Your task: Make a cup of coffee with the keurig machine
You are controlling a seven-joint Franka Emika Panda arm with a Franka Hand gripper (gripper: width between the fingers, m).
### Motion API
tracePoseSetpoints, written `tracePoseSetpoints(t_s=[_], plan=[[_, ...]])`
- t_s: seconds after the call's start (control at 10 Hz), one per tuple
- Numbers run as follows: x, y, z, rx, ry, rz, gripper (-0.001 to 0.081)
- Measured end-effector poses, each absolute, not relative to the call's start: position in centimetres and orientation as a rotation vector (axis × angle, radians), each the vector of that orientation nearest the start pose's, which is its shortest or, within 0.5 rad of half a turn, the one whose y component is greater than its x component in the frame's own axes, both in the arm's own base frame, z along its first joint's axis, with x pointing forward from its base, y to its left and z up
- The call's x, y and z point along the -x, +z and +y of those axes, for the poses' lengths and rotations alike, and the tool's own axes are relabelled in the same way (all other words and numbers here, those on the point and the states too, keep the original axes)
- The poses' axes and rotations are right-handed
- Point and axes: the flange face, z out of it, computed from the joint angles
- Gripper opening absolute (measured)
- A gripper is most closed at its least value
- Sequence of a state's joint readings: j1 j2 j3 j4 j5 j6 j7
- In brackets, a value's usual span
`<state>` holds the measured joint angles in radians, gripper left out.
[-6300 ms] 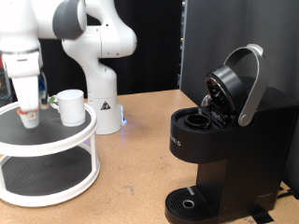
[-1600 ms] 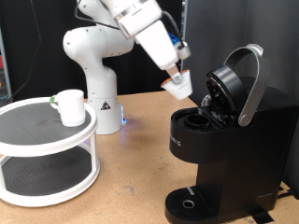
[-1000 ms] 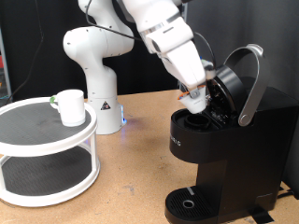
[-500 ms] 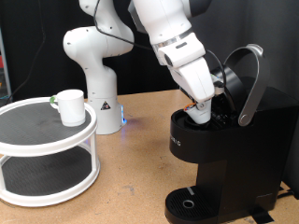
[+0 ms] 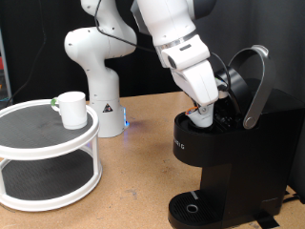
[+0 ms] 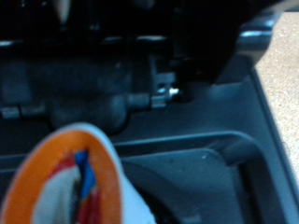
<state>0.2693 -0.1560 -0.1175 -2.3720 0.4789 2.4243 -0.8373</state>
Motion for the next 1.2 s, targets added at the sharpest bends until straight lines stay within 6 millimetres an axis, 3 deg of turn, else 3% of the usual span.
tracePoseSetpoints(t_s=[0.7,0.8,0.9,1.1,1.2], plan=[[-49.0,40.2,7.8,2.692,-0.423,-0.928,0.0113],[-49.0,40.0,7.7,2.694,-0.418,-0.926,0.0288],[-49.0,39.8,7.6,2.695,-0.412,-0.924,0.0288],[-49.0,39.2,7.6,2.698,-0.397,-0.920,0.0607],[-49.0,39.0,7.5,2.699,-0.391,-0.917,0.0607]])
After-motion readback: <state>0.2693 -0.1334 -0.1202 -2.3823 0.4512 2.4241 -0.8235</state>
